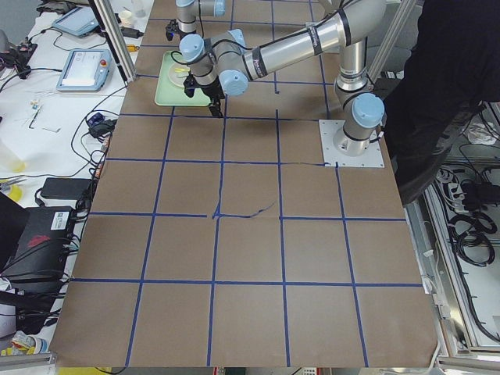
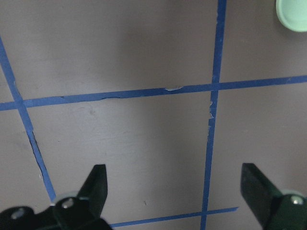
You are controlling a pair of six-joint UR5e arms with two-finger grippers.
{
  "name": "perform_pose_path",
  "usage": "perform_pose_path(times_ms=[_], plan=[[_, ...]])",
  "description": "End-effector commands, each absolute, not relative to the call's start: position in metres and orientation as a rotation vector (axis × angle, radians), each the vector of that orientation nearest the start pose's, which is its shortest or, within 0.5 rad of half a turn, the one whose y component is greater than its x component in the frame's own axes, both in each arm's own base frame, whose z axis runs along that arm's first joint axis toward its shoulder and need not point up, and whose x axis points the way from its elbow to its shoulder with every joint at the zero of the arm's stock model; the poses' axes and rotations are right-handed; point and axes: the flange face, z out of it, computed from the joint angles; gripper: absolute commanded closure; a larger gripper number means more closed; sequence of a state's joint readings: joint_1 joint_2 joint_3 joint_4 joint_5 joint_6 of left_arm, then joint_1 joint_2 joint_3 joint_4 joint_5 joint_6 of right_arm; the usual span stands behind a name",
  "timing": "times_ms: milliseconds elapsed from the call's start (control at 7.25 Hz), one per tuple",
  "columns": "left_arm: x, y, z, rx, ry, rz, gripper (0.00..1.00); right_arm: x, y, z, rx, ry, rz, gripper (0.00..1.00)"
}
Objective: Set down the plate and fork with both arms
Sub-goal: 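Close the right gripper on the yellow fork handle and lift it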
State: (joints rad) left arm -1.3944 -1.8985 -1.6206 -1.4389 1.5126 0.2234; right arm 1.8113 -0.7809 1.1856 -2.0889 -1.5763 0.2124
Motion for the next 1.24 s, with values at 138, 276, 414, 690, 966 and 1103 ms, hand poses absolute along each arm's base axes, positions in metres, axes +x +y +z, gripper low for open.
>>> perform_pose_path(times_ms=[138,276,414,690,966,1103], plan=[[-0.037,-0.586,0.290,0.065,3.225,0.361,0.00,0.313,-0.719,0.205,-0.052,3.122,-0.144,0.52],[-0.037,-0.586,0.290,0.065,3.225,0.361,0.00,0.315,-0.719,0.200,-0.060,3.107,-0.129,0.51],[-0.037,-0.586,0.290,0.068,3.224,0.362,0.00,0.315,-0.719,0.197,-0.060,3.107,-0.123,0.51],[-0.037,-0.586,0.290,0.068,3.222,0.362,0.00,0.315,-0.719,0.195,-0.061,3.106,-0.118,0.50],[-0.037,-0.586,0.291,0.069,3.222,0.357,0.00,0.315,-0.719,0.192,-0.065,3.109,-0.112,0.50],[-0.037,-0.585,0.292,0.069,3.220,0.357,0.00,0.315,-0.719,0.190,-0.063,3.110,-0.107,0.51]])
